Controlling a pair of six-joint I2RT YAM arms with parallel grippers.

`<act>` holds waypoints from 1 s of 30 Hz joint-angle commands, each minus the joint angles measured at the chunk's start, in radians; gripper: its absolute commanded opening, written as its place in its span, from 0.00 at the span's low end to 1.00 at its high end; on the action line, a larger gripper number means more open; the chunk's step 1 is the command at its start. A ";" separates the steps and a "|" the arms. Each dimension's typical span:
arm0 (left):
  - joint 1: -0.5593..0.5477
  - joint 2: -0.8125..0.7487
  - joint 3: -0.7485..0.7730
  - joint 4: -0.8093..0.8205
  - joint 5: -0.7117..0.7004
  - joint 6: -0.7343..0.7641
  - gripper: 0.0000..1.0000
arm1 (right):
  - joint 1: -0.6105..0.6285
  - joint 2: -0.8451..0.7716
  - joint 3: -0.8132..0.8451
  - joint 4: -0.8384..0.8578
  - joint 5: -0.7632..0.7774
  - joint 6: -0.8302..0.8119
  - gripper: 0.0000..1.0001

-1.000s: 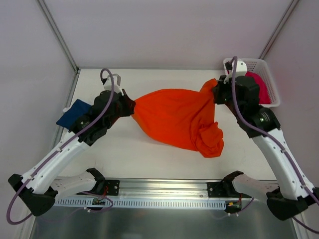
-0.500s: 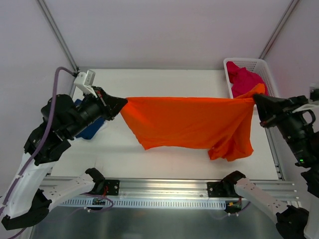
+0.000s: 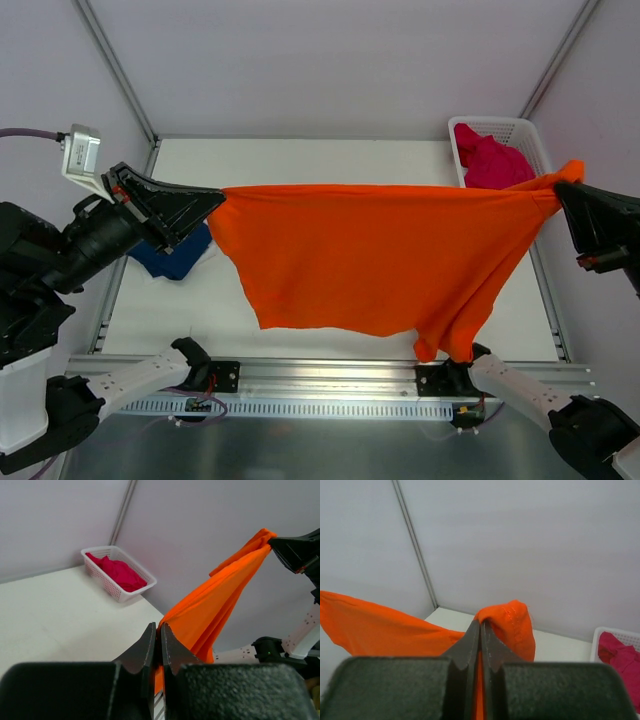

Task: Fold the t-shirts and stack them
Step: Flatten out the tshirt

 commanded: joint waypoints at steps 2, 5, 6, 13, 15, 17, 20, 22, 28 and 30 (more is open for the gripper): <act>-0.002 0.043 0.081 -0.022 0.078 -0.013 0.00 | -0.010 0.021 0.104 0.010 -0.016 -0.025 0.01; -0.002 0.038 0.057 -0.022 0.071 -0.021 0.00 | -0.013 -0.014 0.023 0.027 0.000 -0.022 0.00; -0.002 0.037 0.044 -0.022 0.021 -0.020 0.00 | -0.013 -0.025 -0.050 0.049 0.013 -0.022 0.01; -0.002 0.050 -0.086 -0.022 -0.215 0.003 0.00 | -0.013 -0.074 -0.386 0.156 0.138 -0.045 0.01; -0.002 0.069 -0.106 -0.022 -0.289 0.025 0.00 | -0.011 -0.063 -0.457 0.211 0.166 -0.045 0.00; -0.002 0.110 -0.117 -0.022 -0.375 0.042 0.00 | -0.013 -0.048 -0.560 0.245 0.201 -0.047 0.01; -0.002 0.187 -0.138 -0.021 -0.487 0.054 0.00 | -0.014 0.007 -0.664 0.319 0.235 -0.042 0.01; -0.002 0.251 -0.161 -0.019 -0.623 0.054 0.00 | -0.022 0.067 -0.714 0.387 0.238 -0.031 0.01; 0.066 0.417 -0.239 0.020 -0.695 0.016 0.00 | -0.117 0.294 -0.762 0.481 0.173 0.004 0.00; 0.128 0.479 -0.301 0.091 -0.724 -0.013 0.00 | -0.146 0.445 -0.752 0.555 0.178 -0.008 0.00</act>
